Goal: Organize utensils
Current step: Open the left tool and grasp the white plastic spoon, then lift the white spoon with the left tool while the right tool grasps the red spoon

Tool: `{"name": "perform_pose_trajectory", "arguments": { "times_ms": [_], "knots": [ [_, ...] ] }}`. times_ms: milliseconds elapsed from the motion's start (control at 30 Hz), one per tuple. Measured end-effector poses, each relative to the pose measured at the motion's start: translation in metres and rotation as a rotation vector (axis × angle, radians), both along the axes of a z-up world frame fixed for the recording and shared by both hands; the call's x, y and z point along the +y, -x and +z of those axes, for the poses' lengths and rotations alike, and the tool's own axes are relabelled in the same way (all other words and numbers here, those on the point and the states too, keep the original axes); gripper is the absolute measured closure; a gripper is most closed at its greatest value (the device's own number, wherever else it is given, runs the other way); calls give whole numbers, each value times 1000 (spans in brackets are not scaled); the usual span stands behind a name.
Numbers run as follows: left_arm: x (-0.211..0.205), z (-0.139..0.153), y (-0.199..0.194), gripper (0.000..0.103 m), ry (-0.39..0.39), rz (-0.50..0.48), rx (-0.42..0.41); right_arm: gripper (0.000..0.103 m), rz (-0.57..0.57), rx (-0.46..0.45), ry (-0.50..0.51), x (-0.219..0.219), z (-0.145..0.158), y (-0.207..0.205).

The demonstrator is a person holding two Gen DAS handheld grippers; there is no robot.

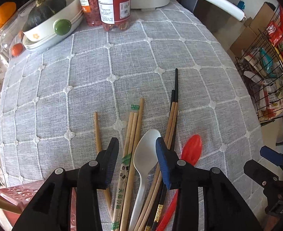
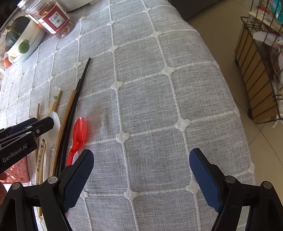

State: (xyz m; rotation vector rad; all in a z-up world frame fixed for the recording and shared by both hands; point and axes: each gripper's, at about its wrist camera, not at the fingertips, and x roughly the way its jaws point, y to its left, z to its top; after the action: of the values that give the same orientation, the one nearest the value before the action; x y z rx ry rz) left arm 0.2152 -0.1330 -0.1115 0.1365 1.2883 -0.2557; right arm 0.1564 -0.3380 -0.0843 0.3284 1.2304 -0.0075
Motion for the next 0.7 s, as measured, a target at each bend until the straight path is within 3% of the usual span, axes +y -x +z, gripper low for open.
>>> {"name": "perform_pose_trajectory", "arguments": {
  "times_ms": [67, 200, 333, 500, 700],
  "knots": [
    [0, -2, -1, 64, -1, -6, -7, 17, -2, 2, 0, 0, 0, 0],
    [-4, -7, -1, 83, 14, -24, -1, 17, 4, 2, -2, 0, -1, -1],
    [-10, -9, 3, 101, -34, -54, -24, 17, 4, 3, -2, 0, -1, -1],
    [-12, 11, 19, 101, -17, -82, -101, 17, -1, 3, -5, 0, -1, -3],
    [-4, 62, 50, 101, 52, -118, -235, 18, 21, -6, -62, 11, -4, -11]
  ]
}}
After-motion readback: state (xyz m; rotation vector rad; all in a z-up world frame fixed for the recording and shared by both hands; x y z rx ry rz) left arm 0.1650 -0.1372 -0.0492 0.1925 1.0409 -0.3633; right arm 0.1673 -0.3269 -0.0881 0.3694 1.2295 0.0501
